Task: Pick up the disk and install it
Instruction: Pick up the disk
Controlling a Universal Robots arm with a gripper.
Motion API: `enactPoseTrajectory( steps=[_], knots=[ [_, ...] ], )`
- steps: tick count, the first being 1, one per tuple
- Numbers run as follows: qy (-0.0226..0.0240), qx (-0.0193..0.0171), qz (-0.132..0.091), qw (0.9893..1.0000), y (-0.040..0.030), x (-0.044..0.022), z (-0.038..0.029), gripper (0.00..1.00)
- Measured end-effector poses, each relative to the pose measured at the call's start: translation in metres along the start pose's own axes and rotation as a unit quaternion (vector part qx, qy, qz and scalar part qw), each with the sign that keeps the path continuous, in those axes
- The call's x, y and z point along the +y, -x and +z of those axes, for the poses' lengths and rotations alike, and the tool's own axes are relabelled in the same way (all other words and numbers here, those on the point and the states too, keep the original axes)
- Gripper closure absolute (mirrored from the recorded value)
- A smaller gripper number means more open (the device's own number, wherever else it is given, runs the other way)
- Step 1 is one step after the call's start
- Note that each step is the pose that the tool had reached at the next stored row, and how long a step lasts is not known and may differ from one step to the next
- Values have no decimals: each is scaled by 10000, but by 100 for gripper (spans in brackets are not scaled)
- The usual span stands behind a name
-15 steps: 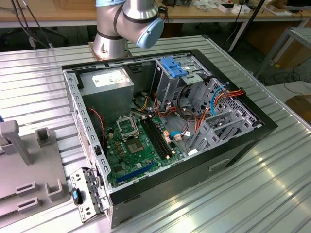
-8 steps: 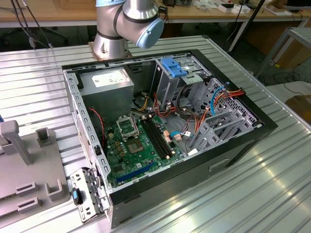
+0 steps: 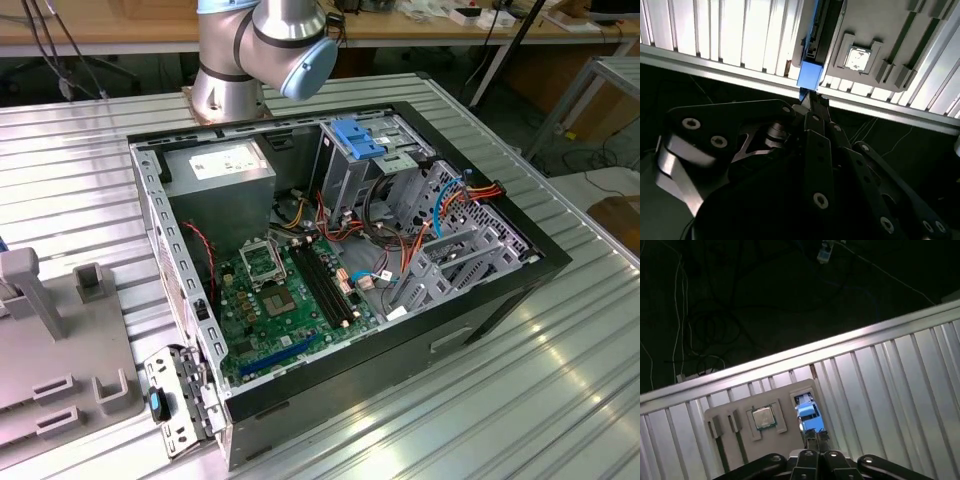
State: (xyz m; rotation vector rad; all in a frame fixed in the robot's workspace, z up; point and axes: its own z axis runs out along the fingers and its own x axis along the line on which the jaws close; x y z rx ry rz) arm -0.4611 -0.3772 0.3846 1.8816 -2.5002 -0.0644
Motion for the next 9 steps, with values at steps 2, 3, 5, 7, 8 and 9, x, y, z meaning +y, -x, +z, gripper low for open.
enactPoseTrajectory(
  steps=[2, 3, 5, 7, 8, 9],
  knots=[
    [-8, 28, -181, 9998, 0, 0, 6, 89],
    [-19, 41, -283, 9996, 0, 0, 9, 89],
    [-32, 58, -427, 9991, 0, -1, 14, 83],
    [-41, 77, -600, 9982, 0, -1, 19, 71],
    [-44, 92, -747, 9972, 0, -1, 25, 64],
    [-46, 107, -990, 9950, -1, -2, 39, 58]
  ],
)
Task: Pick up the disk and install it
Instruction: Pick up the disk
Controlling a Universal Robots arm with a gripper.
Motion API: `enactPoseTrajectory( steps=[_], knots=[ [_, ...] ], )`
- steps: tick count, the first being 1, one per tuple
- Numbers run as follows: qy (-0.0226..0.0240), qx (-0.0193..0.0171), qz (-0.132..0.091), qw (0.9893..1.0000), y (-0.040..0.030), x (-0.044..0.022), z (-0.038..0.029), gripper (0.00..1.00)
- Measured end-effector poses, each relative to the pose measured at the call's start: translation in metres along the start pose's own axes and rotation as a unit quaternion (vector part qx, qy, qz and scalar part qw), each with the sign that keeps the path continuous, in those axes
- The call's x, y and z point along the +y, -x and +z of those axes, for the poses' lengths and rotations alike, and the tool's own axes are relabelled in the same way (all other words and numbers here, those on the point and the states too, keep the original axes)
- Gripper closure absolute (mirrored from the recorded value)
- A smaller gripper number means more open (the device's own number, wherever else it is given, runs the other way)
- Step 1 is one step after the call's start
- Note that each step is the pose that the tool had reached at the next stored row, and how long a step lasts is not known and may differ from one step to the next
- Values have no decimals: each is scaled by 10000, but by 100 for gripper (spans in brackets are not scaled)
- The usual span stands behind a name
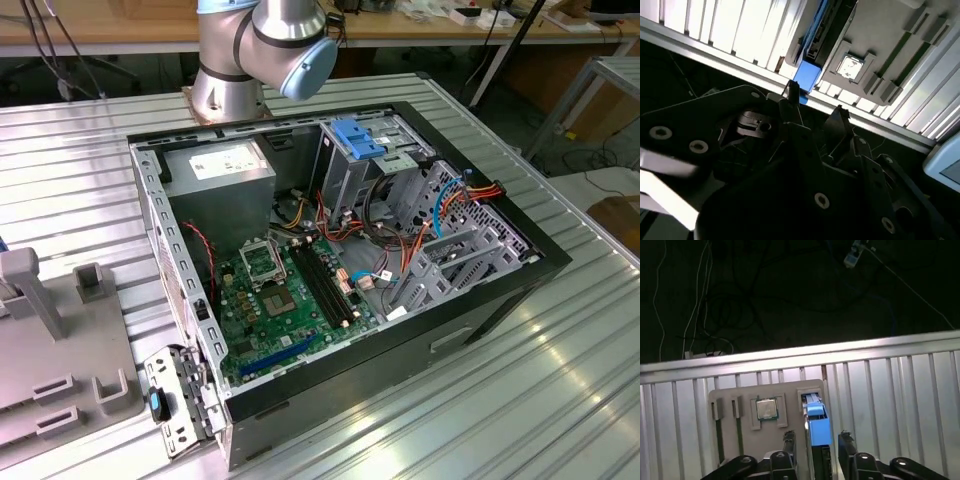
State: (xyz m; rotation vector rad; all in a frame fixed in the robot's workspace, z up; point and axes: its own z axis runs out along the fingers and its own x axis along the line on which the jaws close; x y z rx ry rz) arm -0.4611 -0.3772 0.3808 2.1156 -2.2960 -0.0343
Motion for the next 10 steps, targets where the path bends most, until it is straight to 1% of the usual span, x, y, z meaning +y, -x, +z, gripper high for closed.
enactPoseTrajectory(
  steps=[1, 3, 5, 6, 9, 10],
  knots=[
    [-1, 6, -94, 10000, 1, 0, 9, 52],
    [-6, 9, -168, 9999, 6, 0, 40, 40],
    [-11, 13, -206, 9998, 7, -2, 74, 40],
    [-23, 17, -225, 9997, 7, -3, 98, 40],
    [-71, 25, -229, 9997, 7, -3, 126, 40],
    [-98, 28, -230, 9997, 7, -3, 134, 40]
  ],
)
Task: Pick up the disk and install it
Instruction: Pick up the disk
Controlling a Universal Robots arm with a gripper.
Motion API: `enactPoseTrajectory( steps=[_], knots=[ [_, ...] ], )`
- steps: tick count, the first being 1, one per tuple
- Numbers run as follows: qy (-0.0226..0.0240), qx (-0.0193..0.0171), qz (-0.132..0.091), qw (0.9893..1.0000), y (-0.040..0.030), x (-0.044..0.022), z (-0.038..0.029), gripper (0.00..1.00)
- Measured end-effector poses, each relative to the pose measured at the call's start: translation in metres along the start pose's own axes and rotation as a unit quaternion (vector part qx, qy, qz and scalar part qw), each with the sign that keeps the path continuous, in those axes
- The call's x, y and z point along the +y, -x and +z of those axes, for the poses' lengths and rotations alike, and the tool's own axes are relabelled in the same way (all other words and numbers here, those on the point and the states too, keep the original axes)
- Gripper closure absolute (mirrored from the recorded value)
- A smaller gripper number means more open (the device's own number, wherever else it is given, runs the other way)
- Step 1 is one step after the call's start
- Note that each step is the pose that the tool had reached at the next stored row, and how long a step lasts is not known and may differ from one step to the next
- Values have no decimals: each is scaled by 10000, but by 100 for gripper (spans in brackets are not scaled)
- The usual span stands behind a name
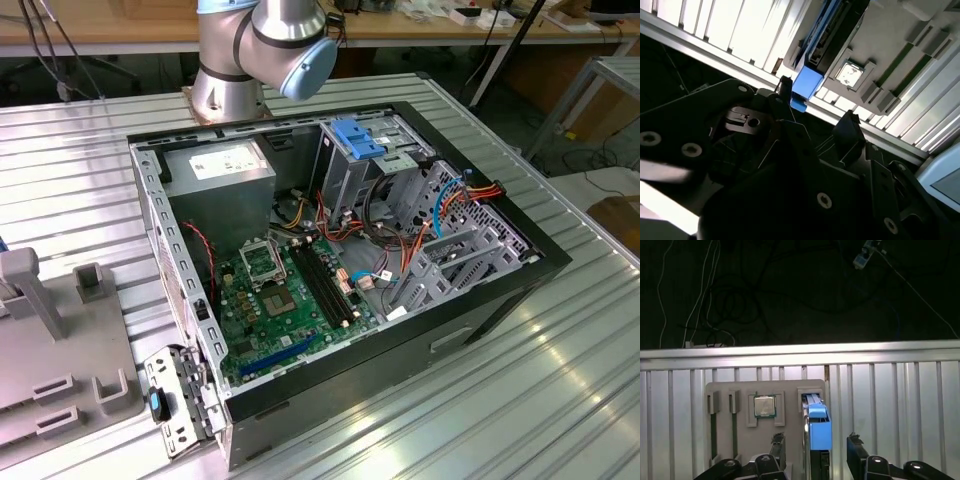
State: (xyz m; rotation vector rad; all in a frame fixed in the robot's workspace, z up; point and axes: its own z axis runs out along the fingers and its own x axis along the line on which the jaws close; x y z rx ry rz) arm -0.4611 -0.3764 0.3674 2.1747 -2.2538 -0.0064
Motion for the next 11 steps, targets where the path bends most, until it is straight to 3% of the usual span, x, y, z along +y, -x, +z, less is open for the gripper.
enactPoseTrajectory(
  steps=[4, 8, 11],
  knots=[
    [-106, 15, -23, 9999, 0, -2, 25, 40],
    [-118, 15, -343, 9993, 1, -1, 89, 40],
    [-123, 15, -385, 9992, -2, -2, 153, 40]
  ],
)
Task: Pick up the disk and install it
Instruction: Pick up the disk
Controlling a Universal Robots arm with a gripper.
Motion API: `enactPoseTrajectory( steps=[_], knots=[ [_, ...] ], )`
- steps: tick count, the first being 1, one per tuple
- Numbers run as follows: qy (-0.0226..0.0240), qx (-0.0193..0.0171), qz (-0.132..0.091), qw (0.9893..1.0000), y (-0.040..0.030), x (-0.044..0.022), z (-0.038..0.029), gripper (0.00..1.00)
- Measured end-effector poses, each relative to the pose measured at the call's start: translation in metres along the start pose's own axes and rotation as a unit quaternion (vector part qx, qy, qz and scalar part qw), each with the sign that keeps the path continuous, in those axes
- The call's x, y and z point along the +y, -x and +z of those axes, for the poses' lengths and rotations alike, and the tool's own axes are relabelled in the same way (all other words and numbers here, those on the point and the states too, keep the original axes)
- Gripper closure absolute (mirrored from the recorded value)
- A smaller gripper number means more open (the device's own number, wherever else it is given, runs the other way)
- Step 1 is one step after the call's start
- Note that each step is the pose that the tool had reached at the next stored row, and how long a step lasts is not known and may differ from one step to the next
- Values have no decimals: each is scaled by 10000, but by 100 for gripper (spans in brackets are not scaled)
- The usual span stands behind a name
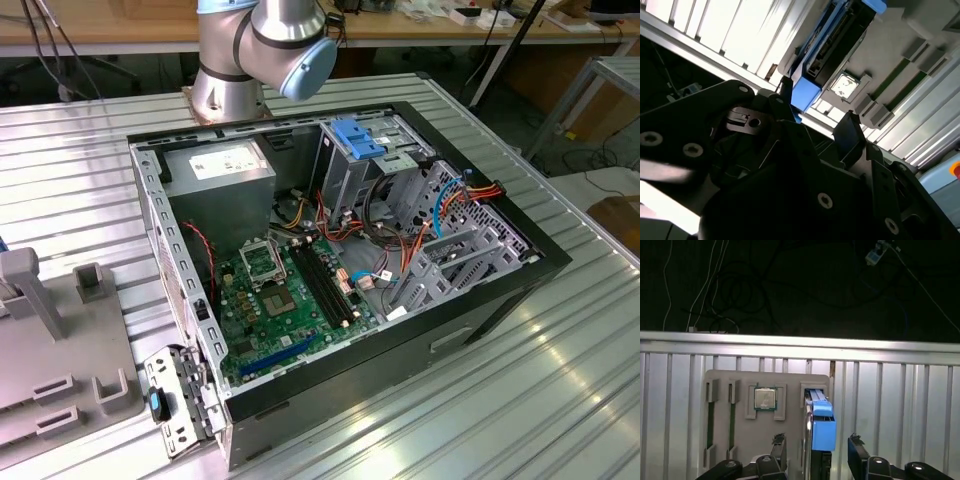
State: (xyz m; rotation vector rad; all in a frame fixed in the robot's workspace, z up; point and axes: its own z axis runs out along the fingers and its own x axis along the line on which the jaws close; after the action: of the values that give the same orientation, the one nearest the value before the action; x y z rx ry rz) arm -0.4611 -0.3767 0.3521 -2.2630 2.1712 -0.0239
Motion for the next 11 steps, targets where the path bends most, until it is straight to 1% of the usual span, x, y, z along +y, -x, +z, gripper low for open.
enactPoseTrajectory(
  steps=[2, 4, 5, 9, 11],
  knots=[
    [-7, 0, 1, 10000, -6, 1, 57, 40],
    [-10, 1, -1, 10000, -7, 1, 92, 40],
    [-11, 1, -2, 10000, -7, 2, 128, 40],
    [-11, 0, -2, 10000, -6, 3, 209, 40],
    [-11, -1, 1, 10000, -6, 5, 279, 40]
  ],
)
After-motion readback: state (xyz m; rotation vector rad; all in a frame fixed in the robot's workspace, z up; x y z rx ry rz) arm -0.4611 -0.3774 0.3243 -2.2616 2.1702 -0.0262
